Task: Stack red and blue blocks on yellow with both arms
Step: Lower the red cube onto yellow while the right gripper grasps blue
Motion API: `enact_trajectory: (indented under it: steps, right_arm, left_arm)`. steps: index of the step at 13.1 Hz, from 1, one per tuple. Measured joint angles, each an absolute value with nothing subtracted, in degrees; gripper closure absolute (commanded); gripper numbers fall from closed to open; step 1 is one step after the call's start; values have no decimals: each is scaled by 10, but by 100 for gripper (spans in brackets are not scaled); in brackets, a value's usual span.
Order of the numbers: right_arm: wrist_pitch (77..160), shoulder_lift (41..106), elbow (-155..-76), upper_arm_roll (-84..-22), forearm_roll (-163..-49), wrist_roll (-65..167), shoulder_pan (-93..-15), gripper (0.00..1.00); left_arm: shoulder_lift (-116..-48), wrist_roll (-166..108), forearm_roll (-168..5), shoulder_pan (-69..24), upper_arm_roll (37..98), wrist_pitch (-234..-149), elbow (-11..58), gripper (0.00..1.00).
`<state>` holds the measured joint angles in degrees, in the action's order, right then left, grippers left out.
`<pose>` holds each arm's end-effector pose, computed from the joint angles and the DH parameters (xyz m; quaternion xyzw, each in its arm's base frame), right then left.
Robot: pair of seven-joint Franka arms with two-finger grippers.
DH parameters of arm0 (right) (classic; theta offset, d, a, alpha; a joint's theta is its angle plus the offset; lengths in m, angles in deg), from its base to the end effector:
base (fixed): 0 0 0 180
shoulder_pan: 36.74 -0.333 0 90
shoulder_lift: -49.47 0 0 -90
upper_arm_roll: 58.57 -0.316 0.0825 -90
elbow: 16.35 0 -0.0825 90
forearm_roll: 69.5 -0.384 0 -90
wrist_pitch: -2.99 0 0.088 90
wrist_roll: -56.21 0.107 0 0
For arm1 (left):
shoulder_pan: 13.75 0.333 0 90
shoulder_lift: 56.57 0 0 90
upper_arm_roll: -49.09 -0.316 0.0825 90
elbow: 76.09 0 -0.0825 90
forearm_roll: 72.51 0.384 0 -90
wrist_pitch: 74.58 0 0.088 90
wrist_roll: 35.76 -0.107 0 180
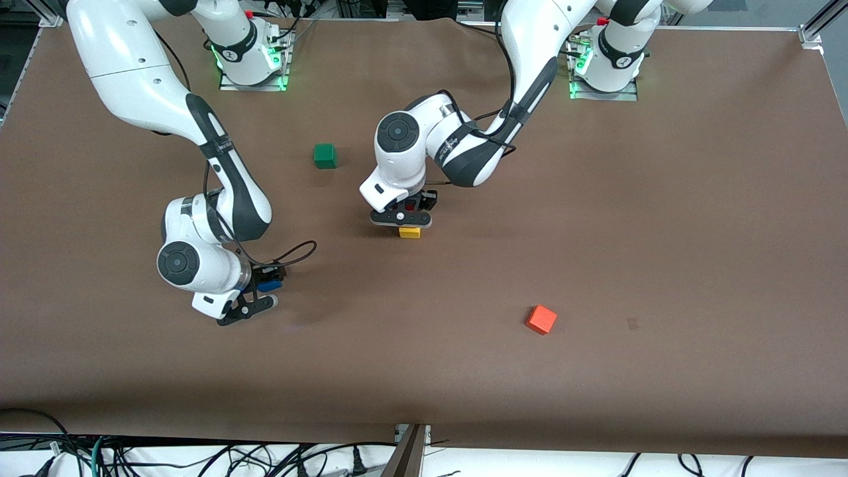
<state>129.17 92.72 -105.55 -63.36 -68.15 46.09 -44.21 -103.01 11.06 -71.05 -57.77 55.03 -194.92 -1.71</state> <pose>0.6777 0.1386 0.1938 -0.9798 -0.1915 0.0537 0.0191 0.4943 -0.5577 0.2595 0.9995 -0.0179 -0.0213 0.0160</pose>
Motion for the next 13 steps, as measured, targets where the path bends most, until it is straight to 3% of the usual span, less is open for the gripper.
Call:
enact_trajectory:
  steps: [2,3,4,6,9,13]
  right_arm:
    - [1292,927,-1056,-634,-682,461,-442,28]
    - [1292,927,-1056,-634,-682,461,-442,33]
    - [1292,927,-1056,-634,-682,461,-442,41]
    - [1292,927,-1056,-634,-682,463,-442,58]
    - [1292,927,-1055,-634,-682,473,-442,69]
    - [1278,927,-1049,-636,-682,480,-442,70]
  left_arm:
    - [-1030,113,-710,-578,549,-1949,-17,61]
    - [-1030,120,-710,-578,549,-1949,-17,37]
    - [-1030,128,-710,-578,549,-1949,-17,0]
    - [-1032,135,-710,-577,546,-1949,-18,0]
    - [-1036,139,-711,-571,543,-1950,-31,0]
    - [-1034,143,-711,-554,540,-1919,-62,0]
